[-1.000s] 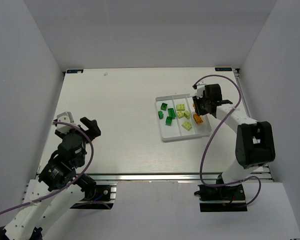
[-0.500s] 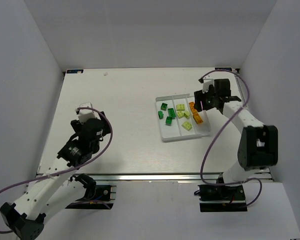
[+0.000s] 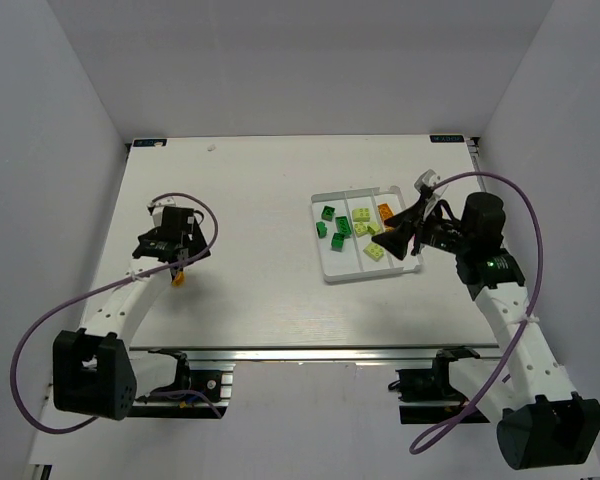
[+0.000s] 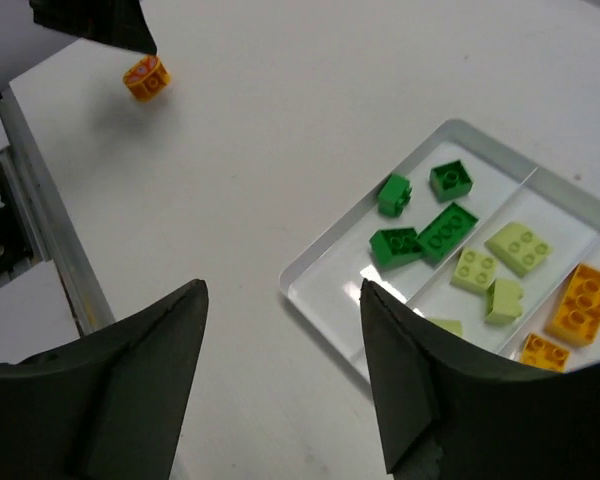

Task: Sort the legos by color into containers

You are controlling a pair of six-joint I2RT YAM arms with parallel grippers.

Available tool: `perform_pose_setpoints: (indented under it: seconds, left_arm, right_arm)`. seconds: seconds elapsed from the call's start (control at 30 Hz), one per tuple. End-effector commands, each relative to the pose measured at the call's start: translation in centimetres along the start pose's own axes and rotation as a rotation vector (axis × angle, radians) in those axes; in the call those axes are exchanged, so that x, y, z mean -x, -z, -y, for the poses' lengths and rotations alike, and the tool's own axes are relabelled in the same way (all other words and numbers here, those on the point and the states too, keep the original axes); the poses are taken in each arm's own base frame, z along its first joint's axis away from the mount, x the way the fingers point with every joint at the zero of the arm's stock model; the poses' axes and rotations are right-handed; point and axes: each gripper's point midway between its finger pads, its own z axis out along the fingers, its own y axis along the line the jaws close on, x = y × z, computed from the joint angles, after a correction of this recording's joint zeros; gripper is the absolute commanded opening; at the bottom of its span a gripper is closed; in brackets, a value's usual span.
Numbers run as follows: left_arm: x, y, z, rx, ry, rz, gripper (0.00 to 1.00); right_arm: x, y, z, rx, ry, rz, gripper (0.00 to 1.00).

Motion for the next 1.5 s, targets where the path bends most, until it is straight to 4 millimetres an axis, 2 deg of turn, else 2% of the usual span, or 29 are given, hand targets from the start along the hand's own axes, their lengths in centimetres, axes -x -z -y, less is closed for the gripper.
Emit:
perform_pose_setpoints:
  seconds: [0.0, 0.1, 0.3, 0.33, 0.5, 0.6, 0.7, 0.73, 0.77, 0.83, 0.87, 0.97, 1.07, 1.1, 1.17, 1.2, 1.27, 1.3, 1.33, 1.37, 1.4, 1.43, 1.47]
  left_arm:
    - [1.9, -0.3, 0.2, -0.056, 0.026, -0.01, 0.98]
    - [1.7, -1.5, -0.9, -0.023, 0.038, -0.052, 0.98]
    - [0.5, -3.8, -2.0, 0.014, 0.028, -0.135, 0.98]
    - [0.0, -4.6, -2.6, 0.027, 0.035, -0.167, 0.98]
    - [-1.7, -6.1, -3.0, 0.031, 0.021, -0.254, 0.95]
    - [-2.7, -6.6, -3.4, 0.026, 0.026, -0.282, 0.88]
    - [-3.5, -6.9, -3.2, 0.003, 0.029, -0.307, 0.77]
    - [-3.7, -6.9, -3.0, -0.006, 0.026, -0.313, 0.73]
    - [-3.9, -7.1, -3.1, -0.014, 0.034, -0.321, 0.64]
    - [-3.8, -7.1, -2.8, -0.031, 0.031, -0.323, 0.56]
    - [-3.8, -7.0, -2.6, -0.043, 0.032, -0.323, 0.47]
    - [-2.3, -6.1, -1.1, -0.136, 0.044, -0.287, 0.36]
    - [0.5, -3.7, 2.7, -0.349, 0.026, -0.2, 0.28]
    - [1.4, -1.6, 5.3, -0.512, 0.028, -0.185, 0.25]
    - [3.0, 1.0, 8.5, -0.704, 0.038, -0.138, 0.23]
    - [2.9, 3.5, 10.9, -0.854, 0.024, -0.152, 0.22]
    - [4.1, 6.4, 13.8, -1.017, 0.032, -0.115, 0.22]
    - [3.2, 8.4, 16.1, -1.118, -0.007, -0.148, 0.22]
    - [2.7, 9.4, 17.4, -1.173, -0.023, -0.163, 0.22]
    - [3.2, 10.6, 19.1, -1.23, -0.031, -0.153, 0.22]
    - [2.8, 11.4, 20.4, -1.264, -0.055, -0.168, 0.22]
    - [0.5, 12.3, 22.9, -1.305, -0.109, -0.232, 0.22]
    - [1.1, 13.3, 24.6, -1.341, -0.127, -0.21, 0.22]
  right_arm:
    - [-1.6, 0.4, -1.1, 0.03, -0.005, 0.0, 0.69]
    - [-1.6, 0.9, -1.8, 0.047, 0.011, 0.004, 0.76]
    - [-1.2, 1.2, -2.3, 0.055, 0.036, 0.012, 0.78]
    - [-1.0, 1.2, -2.3, 0.05, 0.044, 0.015, 0.78]
    - [-0.8, 1.4, -2.2, 0.031, 0.059, 0.024, 0.78]
    - [-0.8, 1.5, -2.0, 0.022, 0.063, 0.022, 0.78]
    - [-0.7, 1.5, -1.8, 0.013, 0.065, 0.022, 0.79]
    - [-0.7, 1.5, -1.8, 0.01, 0.065, 0.021, 0.79]
    - [-0.8, 1.5, -1.8, 0.008, 0.064, 0.02, 0.78]
    - [-0.8, 1.5, -1.6, 0.002, 0.062, 0.02, 0.78]
    - [-0.8, 1.5, -1.6, -0.001, 0.063, 0.021, 0.79]
    - [-1.0, 1.4, -1.4, -0.004, 0.056, 0.018, 0.78]
    - [-1.0, 1.4, -1.1, -0.019, 0.056, 0.018, 0.78]
    - [-0.9, 1.4, -1.0, -0.027, 0.057, 0.019, 0.78]
    - [-1.0, 1.4, -0.6, -0.042, 0.056, 0.02, 0.77]
    - [-0.9, 1.4, -0.4, -0.059, 0.057, 0.023, 0.76]
    - [-0.8, 1.4, 0.1, -0.089, 0.061, 0.029, 0.75]
    - [-0.7, 1.5, 0.7, -0.125, 0.059, 0.035, 0.72]
    - [-0.7, 1.6, 1.0, -0.142, 0.057, 0.037, 0.69]
    - [-0.5, 1.6, 1.2, -0.159, 0.059, 0.042, 0.66]
    - [-0.5, 1.8, 1.9, -0.197, 0.055, 0.043, 0.61]
    - [-0.5, 1.8, 2.1, -0.21, 0.045, 0.044, 0.42]
    - [-0.3, 1.9, 2.3, -0.225, 0.044, 0.049, 0.29]
